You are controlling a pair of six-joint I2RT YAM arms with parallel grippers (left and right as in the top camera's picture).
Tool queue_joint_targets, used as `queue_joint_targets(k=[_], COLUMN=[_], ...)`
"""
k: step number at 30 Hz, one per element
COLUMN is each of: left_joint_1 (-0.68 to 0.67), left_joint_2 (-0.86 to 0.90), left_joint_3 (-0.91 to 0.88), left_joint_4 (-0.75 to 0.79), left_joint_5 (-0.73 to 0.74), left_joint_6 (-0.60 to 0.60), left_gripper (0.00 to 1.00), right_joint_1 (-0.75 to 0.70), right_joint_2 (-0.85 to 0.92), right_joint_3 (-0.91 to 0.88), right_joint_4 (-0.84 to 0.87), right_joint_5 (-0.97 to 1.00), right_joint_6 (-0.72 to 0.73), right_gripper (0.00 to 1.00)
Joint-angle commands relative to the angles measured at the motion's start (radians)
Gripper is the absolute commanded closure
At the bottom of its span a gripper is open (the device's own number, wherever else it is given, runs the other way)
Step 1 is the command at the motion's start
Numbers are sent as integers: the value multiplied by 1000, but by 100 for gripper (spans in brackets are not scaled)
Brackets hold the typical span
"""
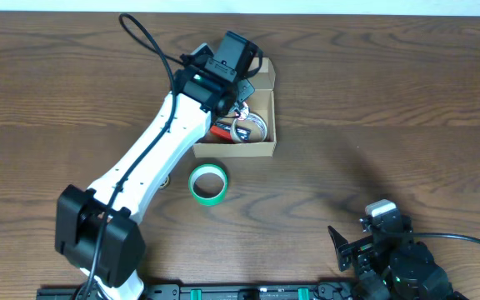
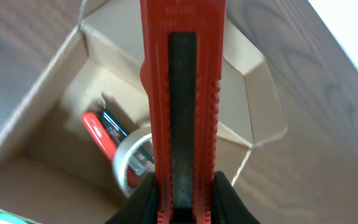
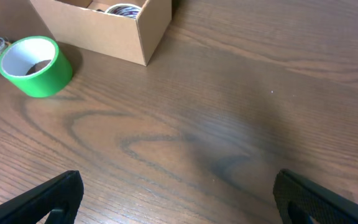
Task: Pack container
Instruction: 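Lift the box cutter and lower it into the box, release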
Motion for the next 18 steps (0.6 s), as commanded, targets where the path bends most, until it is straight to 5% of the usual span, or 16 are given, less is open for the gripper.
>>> queue_joint_targets(k=[1, 8, 18], left_joint_1=[-11, -30, -36], left_joint_2=[50, 145, 235], left_joint_3=[26, 26, 26], left_joint_4=[3, 13, 48], left_joint_5=[-56, -26, 20], left_joint_6=[-277, -530, -662], left_gripper=[83, 85, 85], right_joint_1=[6, 6, 6], right_joint_2=[-8, -8, -8], right_joint_3=[-2, -2, -2], right_joint_4=[0, 0, 0], right_joint_5=[11, 11, 11], right_joint_6=[11, 11, 11], right_gripper=[1, 1, 1])
